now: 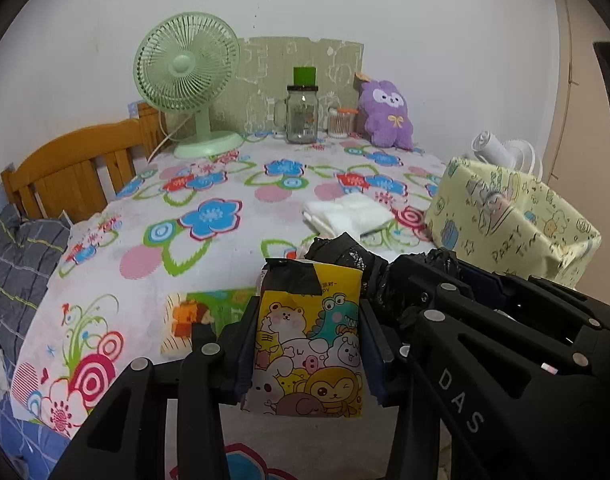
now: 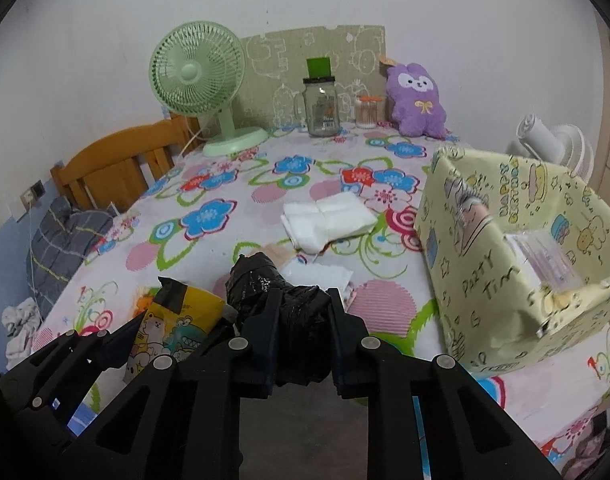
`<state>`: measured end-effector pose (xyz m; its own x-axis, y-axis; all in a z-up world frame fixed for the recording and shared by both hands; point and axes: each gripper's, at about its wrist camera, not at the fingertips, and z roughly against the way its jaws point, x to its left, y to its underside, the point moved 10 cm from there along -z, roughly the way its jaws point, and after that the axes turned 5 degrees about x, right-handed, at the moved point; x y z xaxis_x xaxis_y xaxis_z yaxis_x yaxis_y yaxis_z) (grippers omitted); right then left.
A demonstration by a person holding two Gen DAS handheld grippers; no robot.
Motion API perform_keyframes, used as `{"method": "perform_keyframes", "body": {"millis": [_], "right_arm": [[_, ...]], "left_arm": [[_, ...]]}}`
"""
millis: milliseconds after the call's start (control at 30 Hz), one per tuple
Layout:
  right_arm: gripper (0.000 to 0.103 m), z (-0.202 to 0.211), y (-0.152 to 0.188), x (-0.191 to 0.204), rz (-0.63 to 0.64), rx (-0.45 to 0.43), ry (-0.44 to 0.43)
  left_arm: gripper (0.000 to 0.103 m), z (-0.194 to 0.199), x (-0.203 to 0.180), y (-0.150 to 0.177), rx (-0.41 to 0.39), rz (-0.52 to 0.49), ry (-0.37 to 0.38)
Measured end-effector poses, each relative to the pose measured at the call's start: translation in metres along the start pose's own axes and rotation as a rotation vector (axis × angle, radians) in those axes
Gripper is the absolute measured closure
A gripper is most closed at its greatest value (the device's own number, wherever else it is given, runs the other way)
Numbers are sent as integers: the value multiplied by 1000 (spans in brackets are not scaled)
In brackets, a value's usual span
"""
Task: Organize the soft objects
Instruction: 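Grasp the yellow cartoon snack bag with the left tool while the right tool grasps the black cloth, then carry the snack bag with the left tool while the right tool carries the black cloth toward the yellow box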
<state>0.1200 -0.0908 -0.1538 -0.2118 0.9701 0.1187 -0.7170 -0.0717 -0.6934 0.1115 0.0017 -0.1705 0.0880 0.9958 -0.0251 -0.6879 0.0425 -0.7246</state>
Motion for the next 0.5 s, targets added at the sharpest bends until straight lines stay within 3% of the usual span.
{"method": "perform_keyframes", "body": {"millis": [500], "right_arm": [[80,27,-30,0,9,-58,8]], "left_arm": [[57,21,-4,-28,-50,16,7]]}}
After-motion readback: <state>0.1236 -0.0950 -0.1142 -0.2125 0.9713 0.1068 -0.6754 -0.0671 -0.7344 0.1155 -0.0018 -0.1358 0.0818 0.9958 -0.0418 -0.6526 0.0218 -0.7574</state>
